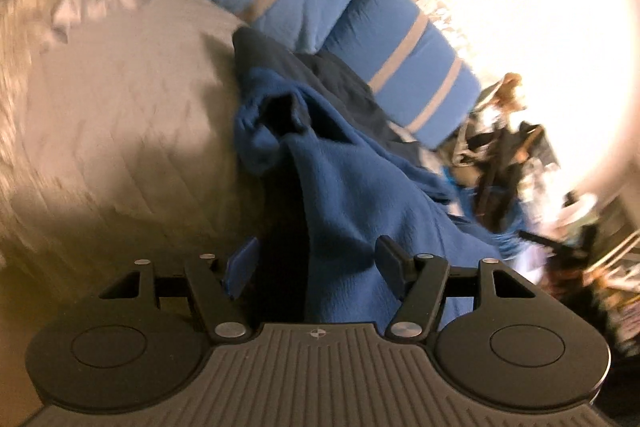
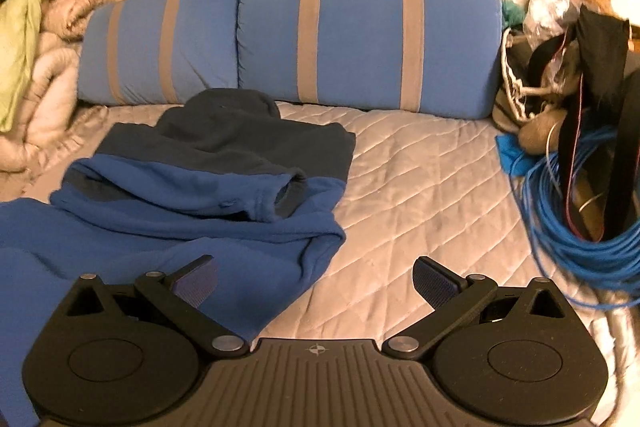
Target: Fold clothes
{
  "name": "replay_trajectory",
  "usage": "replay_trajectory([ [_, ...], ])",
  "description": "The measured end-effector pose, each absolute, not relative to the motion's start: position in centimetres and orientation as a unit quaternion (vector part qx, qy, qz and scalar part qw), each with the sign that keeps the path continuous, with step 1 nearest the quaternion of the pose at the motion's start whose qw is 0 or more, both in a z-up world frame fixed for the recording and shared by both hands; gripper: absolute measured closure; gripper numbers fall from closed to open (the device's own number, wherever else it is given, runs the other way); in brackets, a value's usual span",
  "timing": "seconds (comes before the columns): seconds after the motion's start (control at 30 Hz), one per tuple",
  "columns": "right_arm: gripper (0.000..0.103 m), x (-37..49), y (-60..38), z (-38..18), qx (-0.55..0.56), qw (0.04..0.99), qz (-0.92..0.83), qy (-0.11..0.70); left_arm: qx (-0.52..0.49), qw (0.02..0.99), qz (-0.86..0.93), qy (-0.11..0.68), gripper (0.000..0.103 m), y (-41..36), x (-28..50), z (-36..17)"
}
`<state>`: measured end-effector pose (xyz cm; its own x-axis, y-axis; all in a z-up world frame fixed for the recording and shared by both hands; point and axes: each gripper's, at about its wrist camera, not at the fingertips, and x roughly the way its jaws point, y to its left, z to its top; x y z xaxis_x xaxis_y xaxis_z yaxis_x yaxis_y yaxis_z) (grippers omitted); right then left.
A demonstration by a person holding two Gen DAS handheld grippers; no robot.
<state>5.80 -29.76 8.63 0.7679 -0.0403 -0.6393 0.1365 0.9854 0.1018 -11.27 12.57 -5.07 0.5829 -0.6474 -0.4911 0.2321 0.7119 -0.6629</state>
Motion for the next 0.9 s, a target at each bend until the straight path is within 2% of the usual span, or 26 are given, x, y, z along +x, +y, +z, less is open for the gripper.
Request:
replay_trajectory([
  [0.23, 0.0, 4.4, -30.5, 7.8, 0.11, 0.935, -0.025, 0.335, -0.358, 0.793, -0.313, 0.382, 0.041, 13.3, -11.3, -8.9],
  [0.27, 0.0, 4.2, -30.6, 7.6, 0.122, 0.935, -0.019, 0.334, -0.359, 0.79, -0.315, 0.383, 0.051, 13.2, -11.2, -9.1],
  [0.33, 0.0, 3.7, -30.8, 6.9, 0.154, 0.931, -0.006, 0.331, -0.357, 0.787, -0.324, 0.385, 0.063, 12.9, -11.1, -8.9],
  [0.37, 0.0, 3.5, -30.9, 6.6, 0.167, 0.929, 0.0, 0.33, -0.352, 0.788, -0.326, 0.385, 0.065, 12.7, -11.1, -8.7],
  [0.6, 0.0, 0.0, -29.7, 4.8, 0.182, 0.924, 0.018, 0.335, -0.319, 0.811, -0.301, 0.388, 0.065, 12.8, -11.6, -7.0],
  [0.77, 0.0, -3.5, -28.6, 3.5, 0.152, 0.921, 0.02, 0.357, -0.31, 0.815, -0.29, 0.395, 0.059, 13.1, -11.6, -6.5],
  [0.9, 0.001, -6.0, -28.3, 1.6, 0.175, 0.915, 0.047, 0.36, -0.311, 0.803, -0.307, 0.405, 0.054, 12.6, -11.1, -6.8],
])
